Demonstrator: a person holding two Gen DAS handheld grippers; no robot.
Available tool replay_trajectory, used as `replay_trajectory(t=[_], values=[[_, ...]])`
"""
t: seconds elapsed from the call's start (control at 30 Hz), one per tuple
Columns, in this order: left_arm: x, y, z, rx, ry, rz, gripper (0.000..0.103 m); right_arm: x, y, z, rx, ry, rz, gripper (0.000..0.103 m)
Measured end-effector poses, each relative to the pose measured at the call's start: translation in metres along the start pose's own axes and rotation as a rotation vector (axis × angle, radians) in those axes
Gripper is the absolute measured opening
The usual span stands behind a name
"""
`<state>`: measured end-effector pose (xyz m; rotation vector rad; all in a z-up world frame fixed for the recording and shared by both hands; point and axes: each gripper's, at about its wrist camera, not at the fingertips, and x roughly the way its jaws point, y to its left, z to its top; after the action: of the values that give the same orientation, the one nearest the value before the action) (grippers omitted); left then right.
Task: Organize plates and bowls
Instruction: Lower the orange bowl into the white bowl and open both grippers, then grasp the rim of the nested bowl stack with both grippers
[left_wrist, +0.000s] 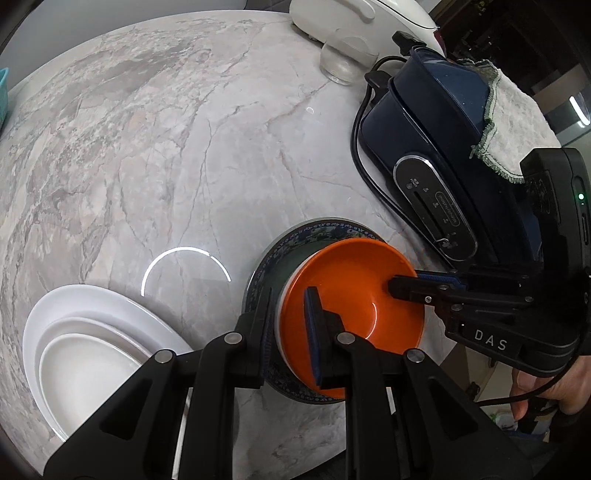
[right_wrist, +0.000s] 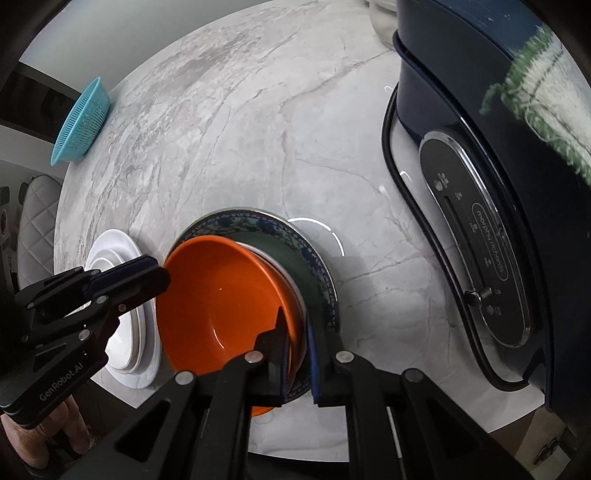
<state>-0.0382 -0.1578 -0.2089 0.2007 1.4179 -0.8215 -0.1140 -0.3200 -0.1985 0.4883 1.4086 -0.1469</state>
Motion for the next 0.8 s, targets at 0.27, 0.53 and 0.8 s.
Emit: replay_trajectory(t=[0.27, 0.53, 0.8], values=[[-0.011, 0.010, 0.002, -0.017, -0.023, -0.007, 0.015, 0.000, 0.003, 0.003, 0.012, -0.014, 0.012, 0.010], [-0.020, 0.036, -0.012, -0.018, 0.013, -0.028, 0.030, -0.034, -0.017, -0.008, 0.068, -0.168, 0.097, 0.040], [-0.009, 0.056, 0.012, 0.140, 0.120, -0.060, 0.049, -0.044, -0.055, -0.046, 0.146, -0.243, 0.201, 0.040]])
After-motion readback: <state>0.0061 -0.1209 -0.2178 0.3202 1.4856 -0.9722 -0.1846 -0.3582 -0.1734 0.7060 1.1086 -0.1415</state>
